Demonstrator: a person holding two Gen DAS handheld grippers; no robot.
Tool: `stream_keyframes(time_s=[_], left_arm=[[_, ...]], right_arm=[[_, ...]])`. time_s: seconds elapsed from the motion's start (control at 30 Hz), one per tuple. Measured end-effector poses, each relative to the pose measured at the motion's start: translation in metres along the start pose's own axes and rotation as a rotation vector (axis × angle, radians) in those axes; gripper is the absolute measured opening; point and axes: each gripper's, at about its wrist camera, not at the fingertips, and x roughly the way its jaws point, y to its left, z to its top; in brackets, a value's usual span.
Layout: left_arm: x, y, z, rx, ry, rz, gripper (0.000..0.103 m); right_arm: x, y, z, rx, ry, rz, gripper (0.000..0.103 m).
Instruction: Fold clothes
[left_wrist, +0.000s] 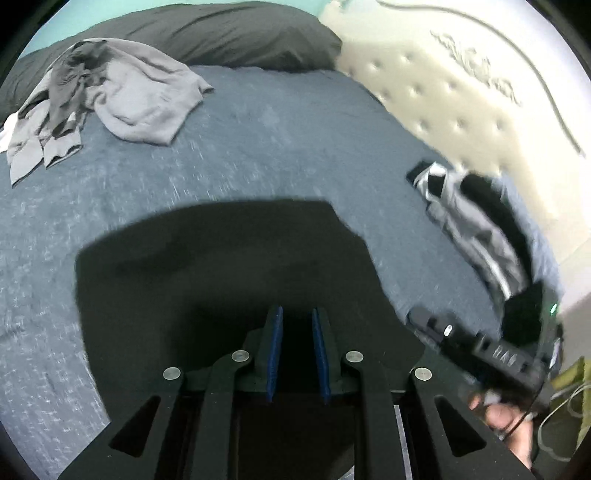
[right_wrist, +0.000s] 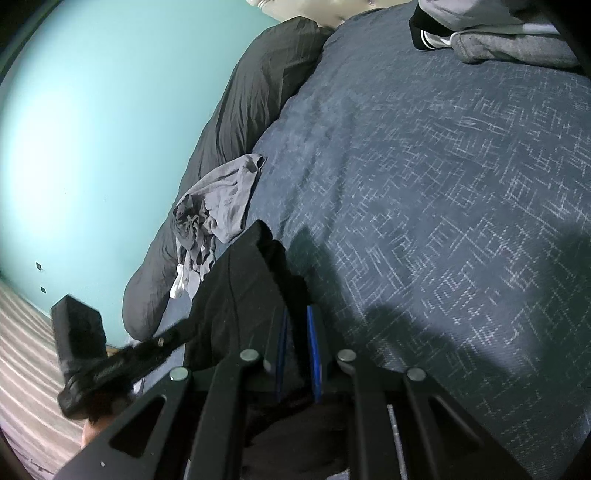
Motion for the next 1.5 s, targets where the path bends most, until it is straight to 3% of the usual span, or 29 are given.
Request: stream_keyframes(time_s=[0.1, 0.27, 0.4, 0.43, 0.53, 0.73, 0.93, 1.07, 1.33, 1.5], left_arm=[[0.015, 0.005, -0.010, -0.015, 0.018, -0.001, 0.018], [-0.013, 0.008, -0.014, -0.038, -0.015, -0.011, 0.020], [-0.046, 0.026, -0.028, -0.087, -0.050, -0.016, 0.037], [-0.053, 0.035, -0.035, -0.112, -0.052, -0.021, 0.039], [-0.071, 0.061, -0.056, -0.181, -0.067, -0.007, 0.050], [-0.071, 0.094, -0.086, -0.291, -0.049, -0.024, 0.058], [-0.051, 0.105, -0.095, -0.351, -0.038, -0.087, 0.060], [-0.042, 0.115, -0.097, -0.404, -0.048, -0.138, 0.067], [-0.028, 0.106, -0.085, -0.380, -0.057, -0.163, 0.068], [-0.014, 0.111, -0.087, -0.405, -0.055, -0.186, 0.076]], right_arm=[[0.000, -0.003, 0.000, 0.014, -0.002, -0.006, 0.012], [0.001, -0.005, -0.001, 0.022, 0.005, -0.014, 0.012], [0.001, -0.006, -0.002, 0.037, 0.011, 0.008, 0.012], [0.000, -0.007, -0.001, 0.045, 0.010, 0.020, 0.016], [0.002, -0.005, -0.001, 0.047, 0.030, 0.035, 0.041], [0.012, 0.000, -0.001, 0.023, 0.099, 0.042, 0.066], [0.026, 0.005, -0.003, -0.005, 0.174, 0.043, 0.067], [0.036, 0.005, -0.008, -0.015, 0.222, 0.054, 0.070], [0.048, 0.019, -0.016, -0.103, 0.282, 0.045, 0.074], [0.055, 0.012, -0.021, -0.085, 0.303, 0.037, 0.078]])
